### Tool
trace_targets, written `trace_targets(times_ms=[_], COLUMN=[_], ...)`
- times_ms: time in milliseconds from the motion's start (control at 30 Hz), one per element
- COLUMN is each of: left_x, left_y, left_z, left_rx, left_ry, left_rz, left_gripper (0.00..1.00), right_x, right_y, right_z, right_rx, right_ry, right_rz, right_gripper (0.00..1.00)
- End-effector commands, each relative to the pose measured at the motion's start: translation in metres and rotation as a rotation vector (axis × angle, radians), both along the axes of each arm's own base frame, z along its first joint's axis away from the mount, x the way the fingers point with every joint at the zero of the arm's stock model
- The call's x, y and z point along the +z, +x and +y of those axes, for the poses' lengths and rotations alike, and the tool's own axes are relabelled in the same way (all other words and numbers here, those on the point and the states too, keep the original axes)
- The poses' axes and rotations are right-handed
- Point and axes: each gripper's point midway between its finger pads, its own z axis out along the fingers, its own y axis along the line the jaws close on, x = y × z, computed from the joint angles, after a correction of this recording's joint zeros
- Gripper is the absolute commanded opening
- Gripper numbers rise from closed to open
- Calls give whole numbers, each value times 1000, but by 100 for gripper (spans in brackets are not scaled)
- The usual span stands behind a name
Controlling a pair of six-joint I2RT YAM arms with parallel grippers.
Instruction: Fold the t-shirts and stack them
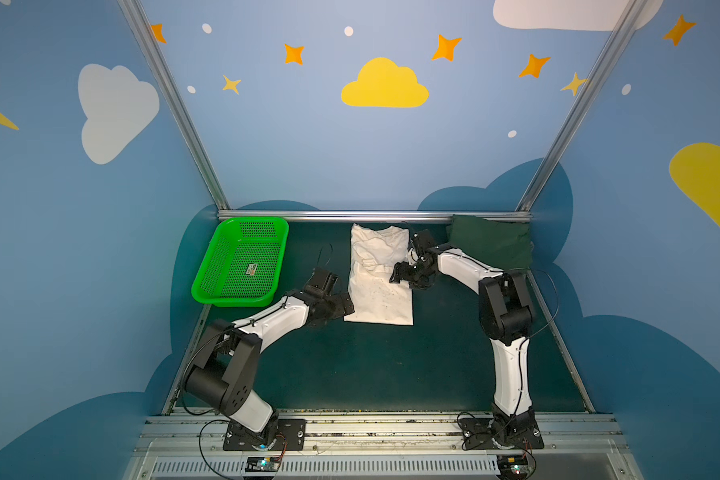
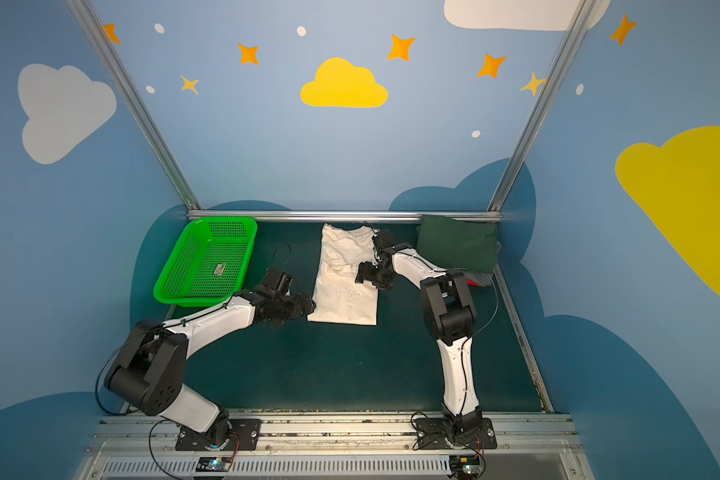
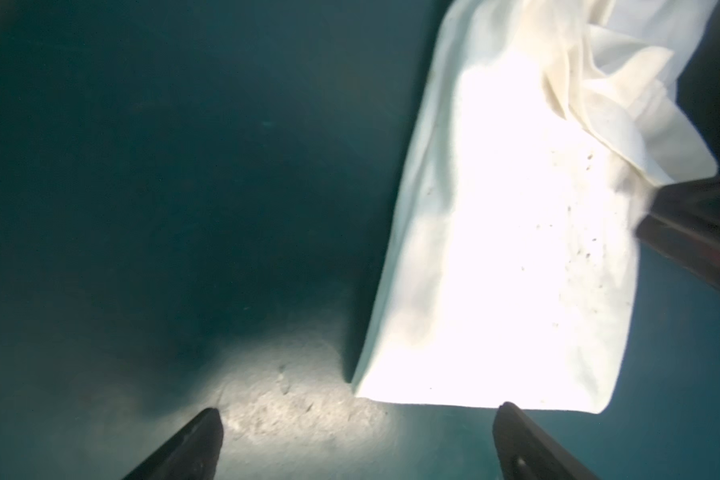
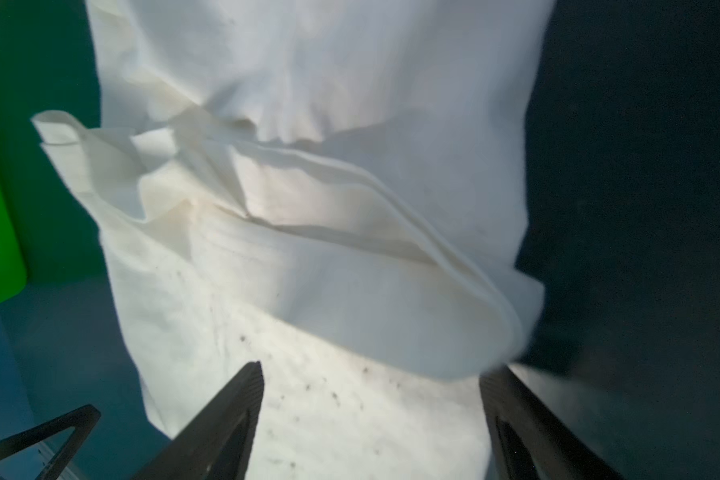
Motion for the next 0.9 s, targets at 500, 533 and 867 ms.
trace_targets(times_ms=[500, 533, 867], left_x=[-46, -46, -52], left_y=[4, 3, 1], left_z=[-30, -31, -28], left_rx=[-75, -77, -91], left_ry=[-81, -80, -55], left_rz=[104, 109, 126], left_gripper=[98, 97, 97], right_x=[-6, -7, 3], right_y=[57, 61, 87], right_z=[5, 4, 10], right_rx=[-87, -97, -157], right_ry=[186, 191, 310], right_rz=[52, 56, 75], right_gripper=[79, 79, 79])
